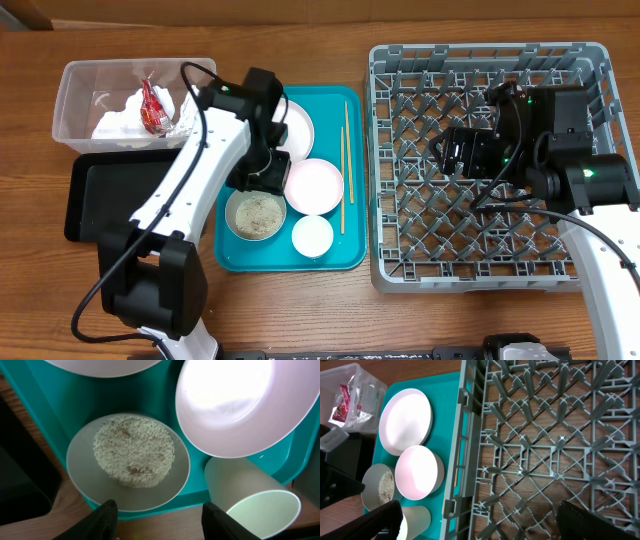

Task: Sort waste into correct bins and load items into the dishwasher
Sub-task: 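Move left gripper to the rice bowl and grasp its rim, then lift the rice bowl left and tip rice onto the black tray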

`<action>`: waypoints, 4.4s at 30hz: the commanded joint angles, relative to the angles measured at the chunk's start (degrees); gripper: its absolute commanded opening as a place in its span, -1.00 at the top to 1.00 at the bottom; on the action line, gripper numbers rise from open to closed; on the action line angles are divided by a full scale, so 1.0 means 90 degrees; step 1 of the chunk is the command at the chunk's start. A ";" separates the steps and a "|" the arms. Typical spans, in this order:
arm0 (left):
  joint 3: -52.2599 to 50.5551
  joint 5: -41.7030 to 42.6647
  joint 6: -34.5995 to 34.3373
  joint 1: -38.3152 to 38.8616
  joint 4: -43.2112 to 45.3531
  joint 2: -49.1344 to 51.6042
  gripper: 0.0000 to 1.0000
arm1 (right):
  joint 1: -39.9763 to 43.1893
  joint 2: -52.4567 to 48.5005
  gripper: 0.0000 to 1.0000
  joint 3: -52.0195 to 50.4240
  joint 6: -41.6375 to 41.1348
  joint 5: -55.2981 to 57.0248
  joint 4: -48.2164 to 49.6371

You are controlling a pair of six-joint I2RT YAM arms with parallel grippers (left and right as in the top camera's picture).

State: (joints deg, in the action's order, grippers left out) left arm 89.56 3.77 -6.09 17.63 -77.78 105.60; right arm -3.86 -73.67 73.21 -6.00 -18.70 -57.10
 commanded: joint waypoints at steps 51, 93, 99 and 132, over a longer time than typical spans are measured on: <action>-0.1251 -0.0253 -0.1566 0.0736 0.1122 -0.0034 0.92 | -0.0029 -0.0284 -1.00 0.0117 -0.0010 -0.0049 -0.0010; -0.2064 0.8106 0.3835 -0.6258 0.1309 -0.0158 0.92 | -0.0029 -0.0284 -1.00 0.0117 0.0005 -0.0051 -0.0032; -0.2458 0.9010 0.3813 -0.6764 0.1557 -0.0151 0.92 | -0.0029 -0.0284 -1.00 0.0117 0.0005 -0.0051 -0.0034; -0.2392 0.9639 0.1440 -0.6844 0.1501 -0.0158 0.92 | -0.0029 -0.0284 -1.00 0.0117 0.0005 -0.0046 -0.0134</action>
State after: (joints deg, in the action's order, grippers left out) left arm 67.51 88.99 7.01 -43.66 -64.25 105.54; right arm -3.86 -76.25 73.21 -6.00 -18.70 -58.35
